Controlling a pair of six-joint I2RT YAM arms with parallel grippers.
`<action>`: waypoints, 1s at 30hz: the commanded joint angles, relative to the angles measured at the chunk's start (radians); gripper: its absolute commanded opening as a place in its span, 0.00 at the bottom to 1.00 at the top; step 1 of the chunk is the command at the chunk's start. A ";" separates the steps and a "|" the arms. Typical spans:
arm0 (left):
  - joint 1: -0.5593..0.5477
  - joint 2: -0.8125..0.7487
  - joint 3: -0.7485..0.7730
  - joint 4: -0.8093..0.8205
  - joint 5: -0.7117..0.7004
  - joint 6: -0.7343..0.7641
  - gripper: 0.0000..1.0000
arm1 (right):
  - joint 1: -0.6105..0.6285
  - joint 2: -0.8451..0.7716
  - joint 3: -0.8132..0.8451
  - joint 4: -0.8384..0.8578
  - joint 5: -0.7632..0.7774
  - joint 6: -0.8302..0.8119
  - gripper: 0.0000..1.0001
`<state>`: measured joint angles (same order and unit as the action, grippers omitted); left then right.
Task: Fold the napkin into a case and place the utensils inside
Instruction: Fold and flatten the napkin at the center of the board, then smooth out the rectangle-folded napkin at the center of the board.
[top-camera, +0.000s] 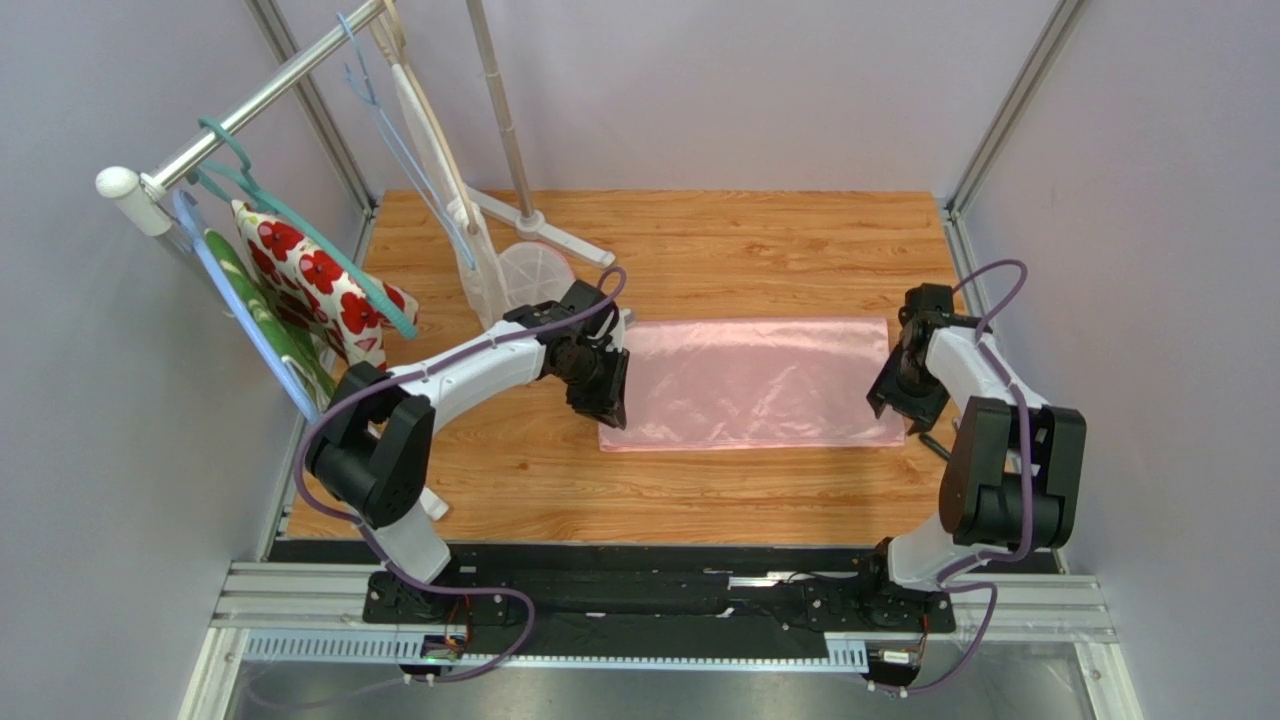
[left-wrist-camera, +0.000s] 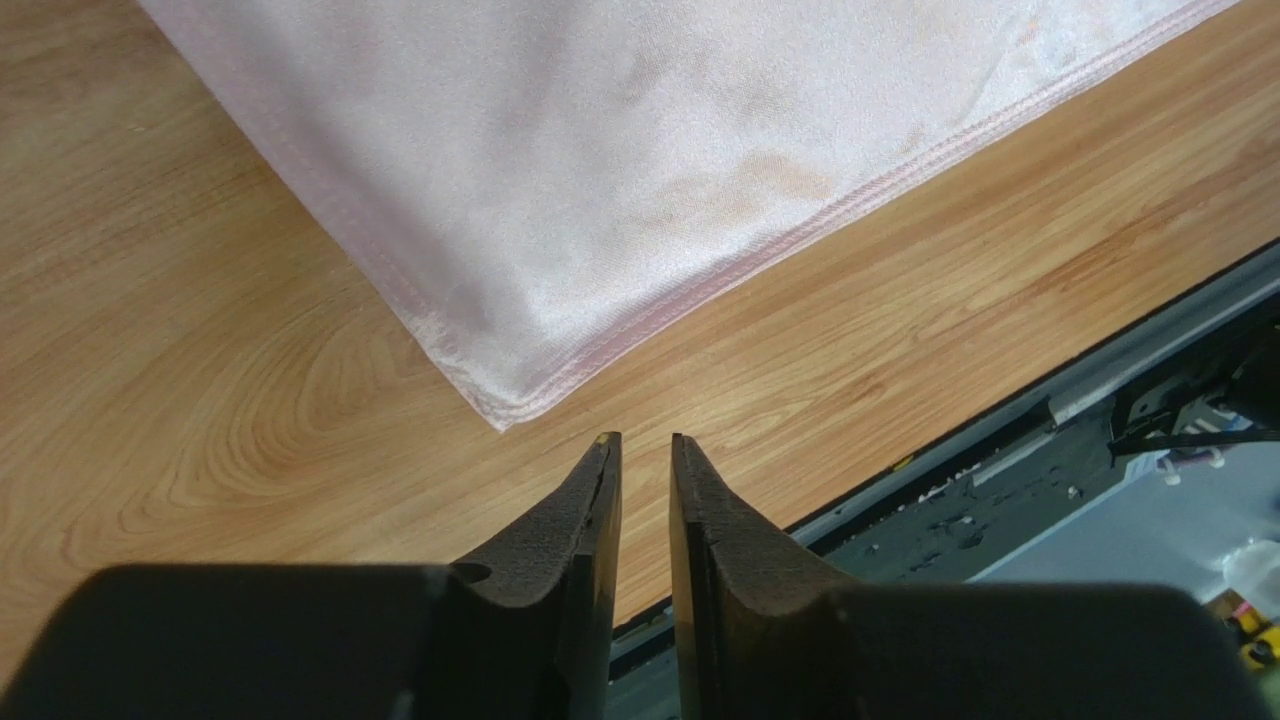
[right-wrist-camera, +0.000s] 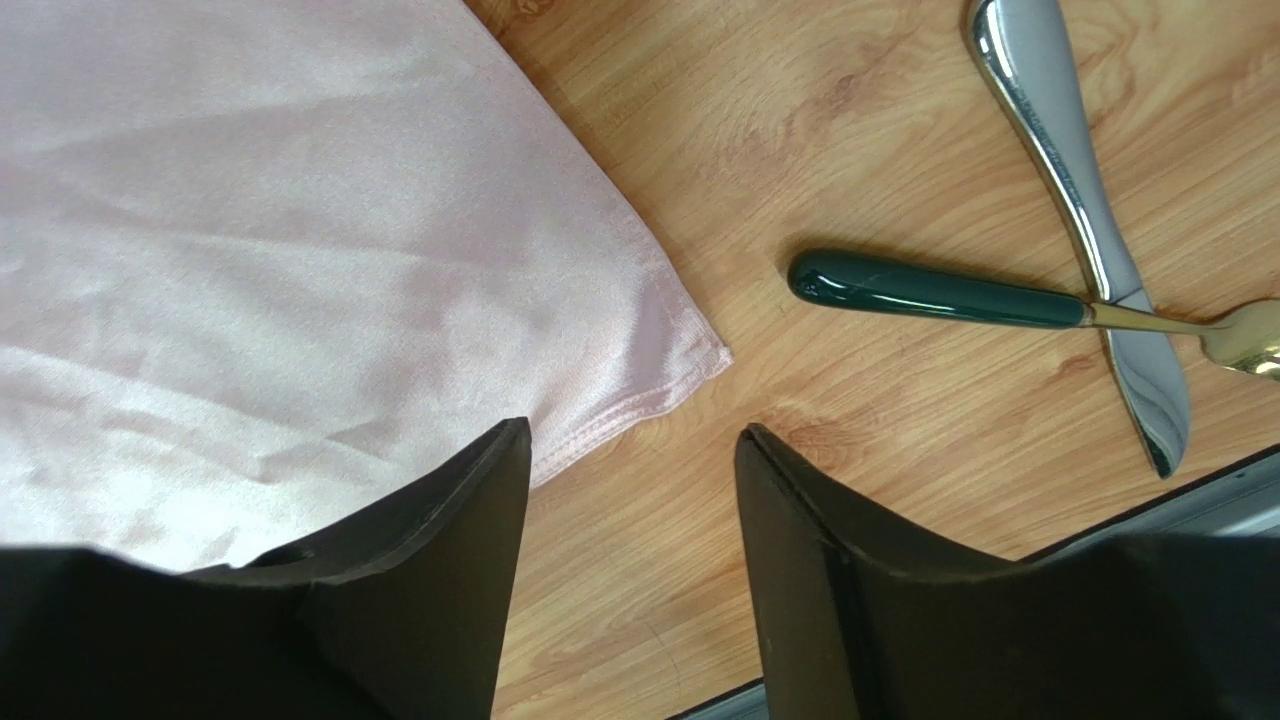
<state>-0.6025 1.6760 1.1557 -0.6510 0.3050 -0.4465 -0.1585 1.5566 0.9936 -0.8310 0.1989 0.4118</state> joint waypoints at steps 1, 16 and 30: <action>-0.006 0.059 0.068 0.007 0.051 0.019 0.22 | 0.001 -0.076 0.050 -0.039 0.005 -0.030 0.57; -0.005 0.100 0.081 0.031 0.005 0.003 0.15 | 0.001 0.052 0.040 0.062 -0.019 -0.033 0.13; 0.018 0.157 0.144 -0.010 -0.009 0.008 0.14 | 0.001 0.138 0.005 0.116 -0.004 -0.007 0.00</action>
<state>-0.5983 1.8091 1.2606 -0.6426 0.3038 -0.4431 -0.1585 1.6890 1.0142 -0.7567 0.1822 0.3878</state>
